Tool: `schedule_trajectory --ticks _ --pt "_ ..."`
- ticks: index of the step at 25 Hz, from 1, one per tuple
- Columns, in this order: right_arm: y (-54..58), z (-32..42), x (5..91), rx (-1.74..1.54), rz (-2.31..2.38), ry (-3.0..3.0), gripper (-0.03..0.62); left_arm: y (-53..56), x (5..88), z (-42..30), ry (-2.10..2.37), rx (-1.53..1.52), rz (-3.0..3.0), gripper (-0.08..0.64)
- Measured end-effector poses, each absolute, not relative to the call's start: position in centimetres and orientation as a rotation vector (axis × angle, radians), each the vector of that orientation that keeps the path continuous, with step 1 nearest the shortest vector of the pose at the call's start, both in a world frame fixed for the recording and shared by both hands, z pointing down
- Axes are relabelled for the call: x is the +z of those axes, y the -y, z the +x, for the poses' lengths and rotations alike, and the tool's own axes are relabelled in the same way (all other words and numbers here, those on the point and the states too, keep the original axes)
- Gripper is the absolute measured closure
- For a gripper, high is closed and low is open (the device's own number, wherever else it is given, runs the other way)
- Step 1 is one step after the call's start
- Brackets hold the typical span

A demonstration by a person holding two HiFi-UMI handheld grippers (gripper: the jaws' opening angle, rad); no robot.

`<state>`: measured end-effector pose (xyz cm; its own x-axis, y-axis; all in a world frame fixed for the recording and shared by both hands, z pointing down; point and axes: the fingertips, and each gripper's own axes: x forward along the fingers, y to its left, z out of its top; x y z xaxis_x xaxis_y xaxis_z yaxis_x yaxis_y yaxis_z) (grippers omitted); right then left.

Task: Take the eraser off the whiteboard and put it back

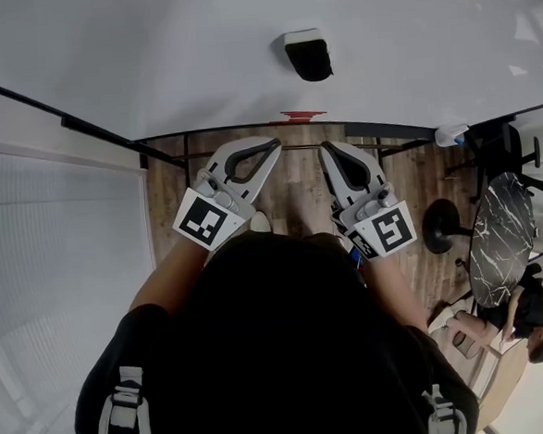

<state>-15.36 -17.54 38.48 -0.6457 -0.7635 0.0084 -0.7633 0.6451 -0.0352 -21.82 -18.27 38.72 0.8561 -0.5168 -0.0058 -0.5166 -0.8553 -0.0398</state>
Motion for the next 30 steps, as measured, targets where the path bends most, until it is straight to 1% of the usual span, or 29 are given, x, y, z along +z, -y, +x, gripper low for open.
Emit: schedule_trajectory --ticks 10,30 --pt "17.1 -15.2 39.1 -0.072 -1.348 -2.832 0.59 18.0 39.0 -21.0 -0.765 -0.004 -3.007 0.555" --pt "16.4 -15.3 39.0 -0.069 -1.353 -2.837 0.589 17.4 38.9 -21.7 -0.78 -0.015 -3.01 0.555"
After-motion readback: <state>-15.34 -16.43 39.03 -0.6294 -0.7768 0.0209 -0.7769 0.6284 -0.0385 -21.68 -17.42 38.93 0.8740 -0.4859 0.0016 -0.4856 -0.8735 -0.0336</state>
